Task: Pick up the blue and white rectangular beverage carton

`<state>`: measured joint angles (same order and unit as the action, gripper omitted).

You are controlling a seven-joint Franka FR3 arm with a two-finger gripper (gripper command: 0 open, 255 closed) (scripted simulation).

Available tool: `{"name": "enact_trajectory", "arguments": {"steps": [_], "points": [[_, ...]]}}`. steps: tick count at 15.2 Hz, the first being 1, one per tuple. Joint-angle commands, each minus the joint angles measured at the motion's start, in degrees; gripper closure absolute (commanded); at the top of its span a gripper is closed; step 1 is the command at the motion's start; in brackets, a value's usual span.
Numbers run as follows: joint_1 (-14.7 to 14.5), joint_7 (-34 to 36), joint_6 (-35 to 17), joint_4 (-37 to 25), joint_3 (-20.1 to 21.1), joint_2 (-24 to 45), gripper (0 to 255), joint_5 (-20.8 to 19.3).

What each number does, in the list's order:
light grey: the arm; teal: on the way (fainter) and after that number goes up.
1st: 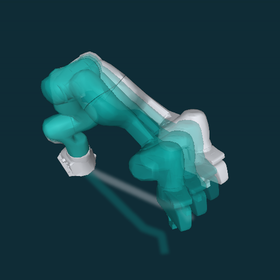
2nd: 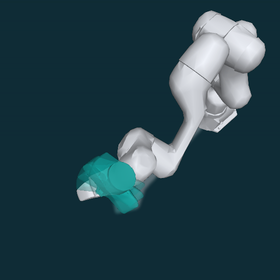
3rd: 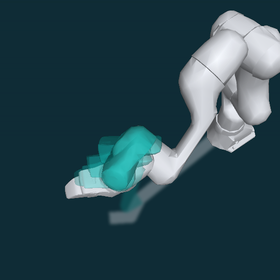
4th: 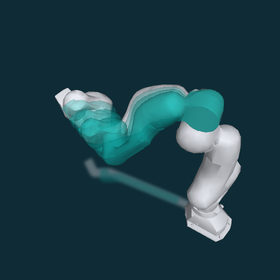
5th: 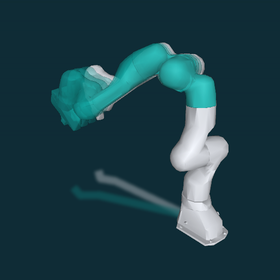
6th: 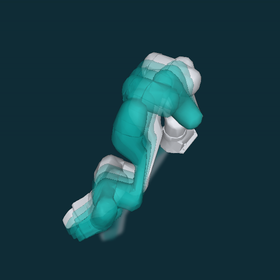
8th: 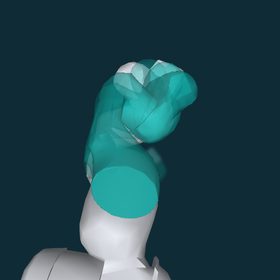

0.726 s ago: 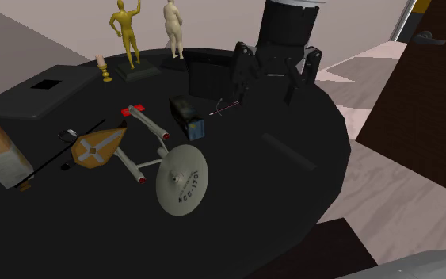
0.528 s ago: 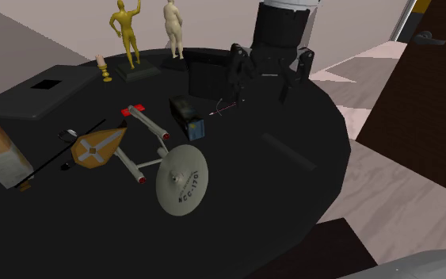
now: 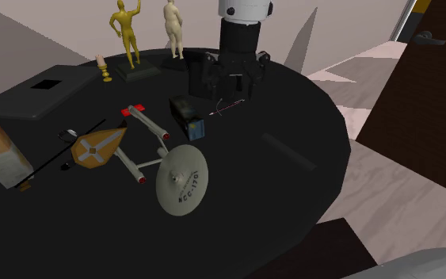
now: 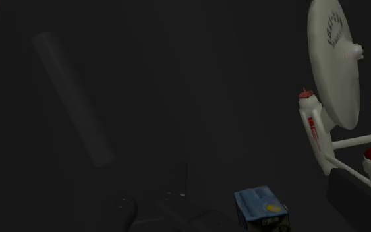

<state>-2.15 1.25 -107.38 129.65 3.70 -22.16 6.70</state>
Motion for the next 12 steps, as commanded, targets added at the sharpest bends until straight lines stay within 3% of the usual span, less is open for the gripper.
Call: {"name": "enact_trajectory", "arguments": {"steps": [1,12], "points": [[-0.3,0.2,-1.9,-2.8,0.7,4.7,0,-0.3],[-2.6,2.4,-5.9,-23.5,3.8,29.7,0,-4.5]]}}
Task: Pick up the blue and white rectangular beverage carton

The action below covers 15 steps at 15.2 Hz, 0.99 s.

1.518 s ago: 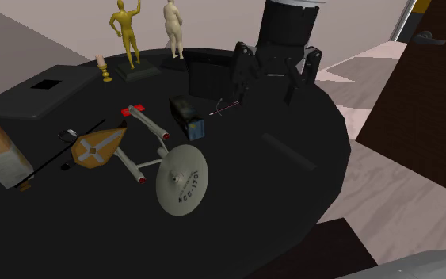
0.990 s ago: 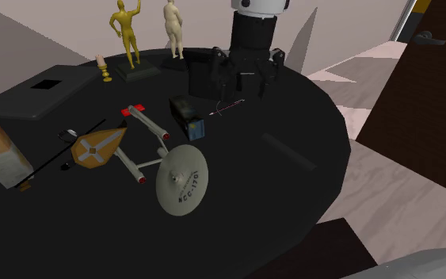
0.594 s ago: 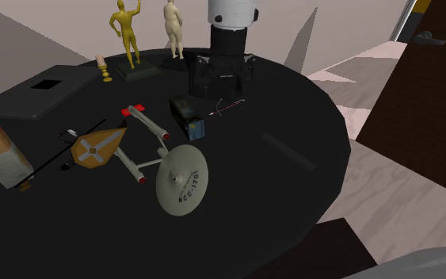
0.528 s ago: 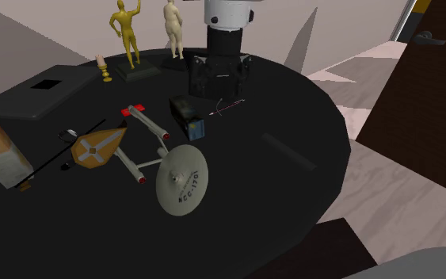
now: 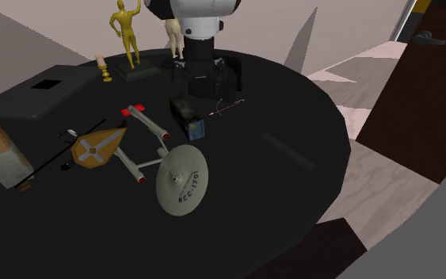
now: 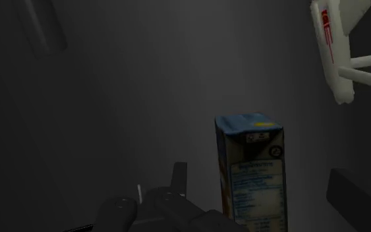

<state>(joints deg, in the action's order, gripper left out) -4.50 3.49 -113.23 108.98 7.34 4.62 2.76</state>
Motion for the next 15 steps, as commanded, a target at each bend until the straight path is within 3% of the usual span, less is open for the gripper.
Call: {"name": "enact_trajectory", "arguments": {"steps": [1,10,15], "points": [[-0.5,0.4,0.0,-5.1,0.3,5.2,0,-1.1],[-4.4,1.6,4.8,-31.3,0.8,27.2,0,-5.7],[-4.4,1.7,1.4,-28.9,0.7,28.2,0,-5.8]]}}
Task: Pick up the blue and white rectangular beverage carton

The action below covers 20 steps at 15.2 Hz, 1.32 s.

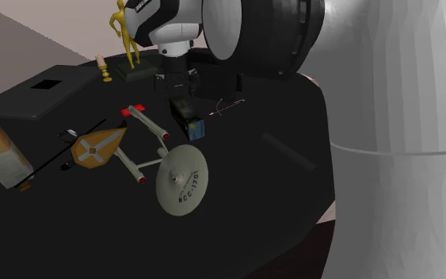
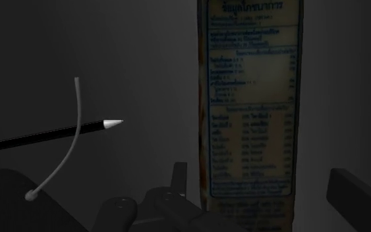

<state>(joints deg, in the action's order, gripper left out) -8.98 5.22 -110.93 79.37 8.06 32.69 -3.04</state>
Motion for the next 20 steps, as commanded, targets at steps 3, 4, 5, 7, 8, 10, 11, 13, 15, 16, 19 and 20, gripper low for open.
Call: {"name": "enact_trajectory", "arguments": {"steps": [3,4,5,7,8,10,11,13,15,16,19,20], "points": [[0.1,-0.1,-2.5,1.9,-0.1,0.7,0,-0.1],[0.1,-0.1,-2.5,1.8,-0.1,0.7,0,-0.1],[0.1,-0.1,-2.5,1.8,-0.1,0.7,255,-0.1],[0.1,0.0,-2.6,1.9,-0.1,0.6,255,-0.1],[0.1,-0.1,-2.5,1.9,-0.1,0.6,255,-0.1],[0.1,-0.1,-2.5,1.9,-0.1,0.6,255,-0.1],[0.1,-0.1,-2.5,1.8,-0.1,0.7,255,-0.1],[0.1,-0.1,-2.5,1.8,-0.1,0.7,255,-0.1],[0.1,-0.1,-1.9,1.4,-0.1,0.4,255,-0.1],[0.1,-0.1,-1.2,1.0,0.0,0.2,255,0.0],[0.1,-0.1,0.7,-0.4,0.0,-0.4,255,0.0],[0.1,-0.1,1.4,-0.9,0.0,-0.6,255,0.1]]}}
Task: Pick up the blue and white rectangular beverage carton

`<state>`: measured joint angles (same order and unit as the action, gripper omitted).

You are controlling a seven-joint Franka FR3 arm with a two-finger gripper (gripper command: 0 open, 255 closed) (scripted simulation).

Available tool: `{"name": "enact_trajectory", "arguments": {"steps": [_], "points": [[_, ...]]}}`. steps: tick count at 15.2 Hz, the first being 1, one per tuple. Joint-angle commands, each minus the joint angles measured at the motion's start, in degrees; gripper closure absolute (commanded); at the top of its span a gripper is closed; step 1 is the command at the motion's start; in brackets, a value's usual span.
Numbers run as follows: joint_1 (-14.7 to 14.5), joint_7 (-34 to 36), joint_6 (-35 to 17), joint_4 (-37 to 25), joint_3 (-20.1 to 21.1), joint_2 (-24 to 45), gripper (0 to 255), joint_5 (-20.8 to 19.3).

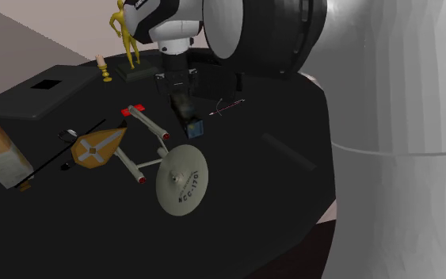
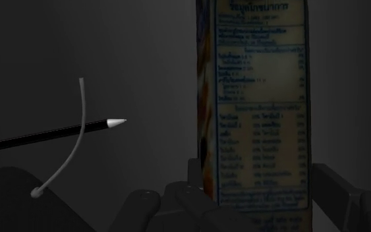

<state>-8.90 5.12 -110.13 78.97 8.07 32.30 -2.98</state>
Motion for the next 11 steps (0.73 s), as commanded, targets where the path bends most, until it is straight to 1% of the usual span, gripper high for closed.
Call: {"name": "enact_trajectory", "arguments": {"steps": [1,9,11], "points": [[0.0,0.0,1.3,-1.0,0.0,-0.3,255,0.0],[-0.2,0.0,7.0,-5.9,0.1,-1.2,255,0.2],[-0.2,0.0,7.1,-6.0,0.1,-1.2,255,0.2]]}}
